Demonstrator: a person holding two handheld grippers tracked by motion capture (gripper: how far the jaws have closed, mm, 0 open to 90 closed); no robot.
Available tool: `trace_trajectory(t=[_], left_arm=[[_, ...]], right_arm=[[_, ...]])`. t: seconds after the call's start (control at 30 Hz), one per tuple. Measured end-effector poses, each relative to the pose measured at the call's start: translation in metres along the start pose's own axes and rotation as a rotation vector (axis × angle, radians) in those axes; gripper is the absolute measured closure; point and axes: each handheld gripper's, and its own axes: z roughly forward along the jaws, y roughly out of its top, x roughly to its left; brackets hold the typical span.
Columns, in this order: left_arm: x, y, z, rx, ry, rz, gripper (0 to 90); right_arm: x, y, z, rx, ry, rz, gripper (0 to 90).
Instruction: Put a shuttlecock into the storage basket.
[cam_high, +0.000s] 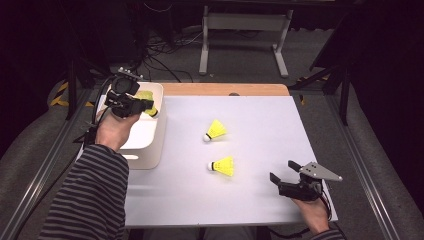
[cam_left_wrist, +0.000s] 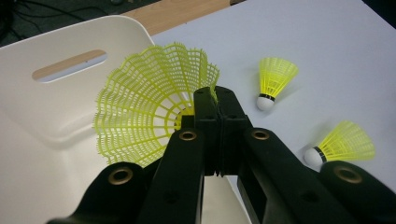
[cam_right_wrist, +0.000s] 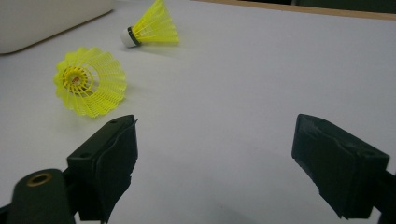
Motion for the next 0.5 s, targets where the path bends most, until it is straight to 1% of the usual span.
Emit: trace_trajectory(t=[0.17,0.23,0.3,0.37,0.4,0.5], left_arm=[[0.004,-0.002,0.000,0.005,0.015,-0.009,89.4],[0.006,-0.003,0.001,0.006,0.022,-0.005,89.4],[0.007,-0.004,0.001,0.010,0.028,-0.016,89.4],[0.010,-0.004,0.002,0.009,0.029,-0.019,89.4],[0.011,-0.005,0.002,0.014,0.036,-0.017,89.4],[0.014,-0.007,0.003,0.015,0.042,-0.030,89.3]], right_arm=[[0.000,0.000,0.000,0.000,0.000,0.000,14.6],[0.000,0.000,0.000,0.000,-0.001,0.000,14.6],[0.000,0.000,0.000,-0.001,-0.001,-0.001,14.6],[0.000,0.000,0.000,-0.001,-0.001,0.000,14.6],[0.000,0.000,0.000,-0.001,0.000,0.000,14.6],[0.000,0.000,0.000,-0.001,0.000,-0.001,14.6]])
